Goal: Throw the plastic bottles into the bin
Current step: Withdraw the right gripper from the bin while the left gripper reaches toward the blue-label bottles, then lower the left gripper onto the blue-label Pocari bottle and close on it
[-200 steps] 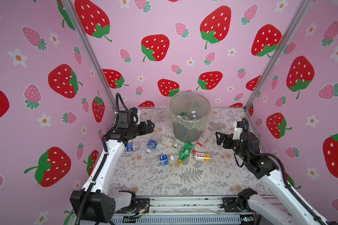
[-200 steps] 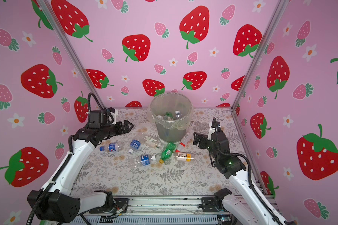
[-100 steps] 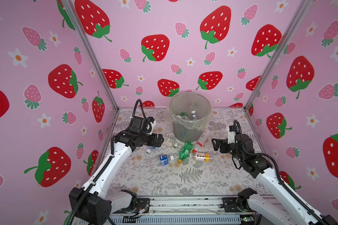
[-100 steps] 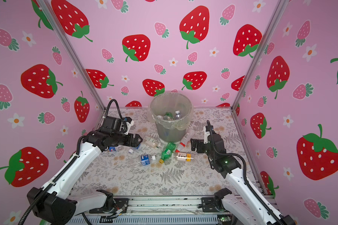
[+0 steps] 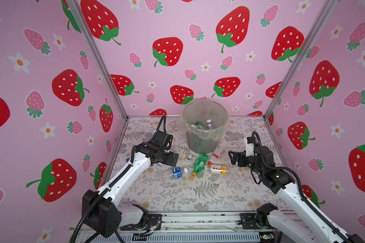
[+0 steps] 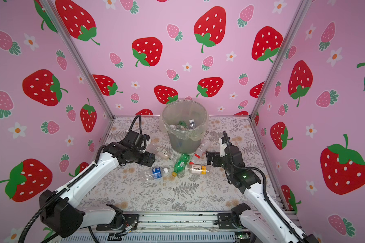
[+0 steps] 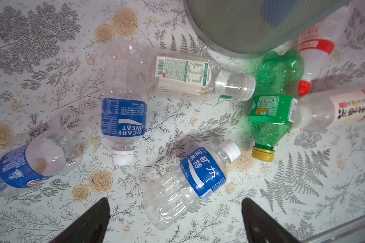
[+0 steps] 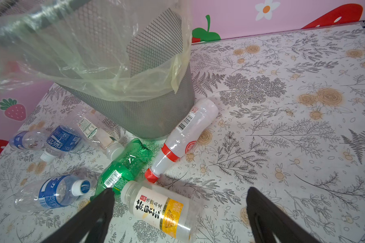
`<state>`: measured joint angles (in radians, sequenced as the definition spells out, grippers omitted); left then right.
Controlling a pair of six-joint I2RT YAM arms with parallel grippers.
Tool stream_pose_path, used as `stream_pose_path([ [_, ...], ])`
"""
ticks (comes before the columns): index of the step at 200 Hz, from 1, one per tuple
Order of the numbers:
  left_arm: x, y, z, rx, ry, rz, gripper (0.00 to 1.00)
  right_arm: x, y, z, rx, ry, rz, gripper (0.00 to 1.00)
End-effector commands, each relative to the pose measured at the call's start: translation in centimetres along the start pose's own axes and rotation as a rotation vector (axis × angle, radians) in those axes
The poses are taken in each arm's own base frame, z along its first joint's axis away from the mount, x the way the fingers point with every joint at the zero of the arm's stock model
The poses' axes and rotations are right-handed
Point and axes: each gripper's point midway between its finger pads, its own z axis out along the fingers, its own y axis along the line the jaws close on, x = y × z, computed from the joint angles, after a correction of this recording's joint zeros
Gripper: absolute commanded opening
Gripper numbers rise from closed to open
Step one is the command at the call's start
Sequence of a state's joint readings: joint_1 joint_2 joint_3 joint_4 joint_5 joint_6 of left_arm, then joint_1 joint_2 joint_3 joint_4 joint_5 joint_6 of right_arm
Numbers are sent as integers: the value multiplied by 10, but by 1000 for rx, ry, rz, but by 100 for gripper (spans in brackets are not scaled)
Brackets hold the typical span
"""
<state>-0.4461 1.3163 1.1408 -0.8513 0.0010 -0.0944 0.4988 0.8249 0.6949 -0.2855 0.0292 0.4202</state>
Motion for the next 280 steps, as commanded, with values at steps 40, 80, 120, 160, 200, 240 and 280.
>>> stream_pose_path([
  [40,40,-13,26,-43,200,224,99,8,-2,0,-11,7,6,99],
  [80,47,-23,40,15,206,304,99,9,-1,-3,-18,-1,23,99],
  [120,58,-34,42,68,134,448,99,8,-1,-4,-20,-4,21,99],
  [160,65,-31,50,55,144,459,99,7,0,-1,-23,-4,24,99],
  [200,68,-26,65,19,198,472,99,8,2,-2,-37,-3,38,99],
  [240,67,-17,77,-37,213,482,99,5,0,-9,-19,-1,15,99],
  [280,73,-7,86,-95,271,464,99,3,-5,-14,4,-17,-1,99],
])
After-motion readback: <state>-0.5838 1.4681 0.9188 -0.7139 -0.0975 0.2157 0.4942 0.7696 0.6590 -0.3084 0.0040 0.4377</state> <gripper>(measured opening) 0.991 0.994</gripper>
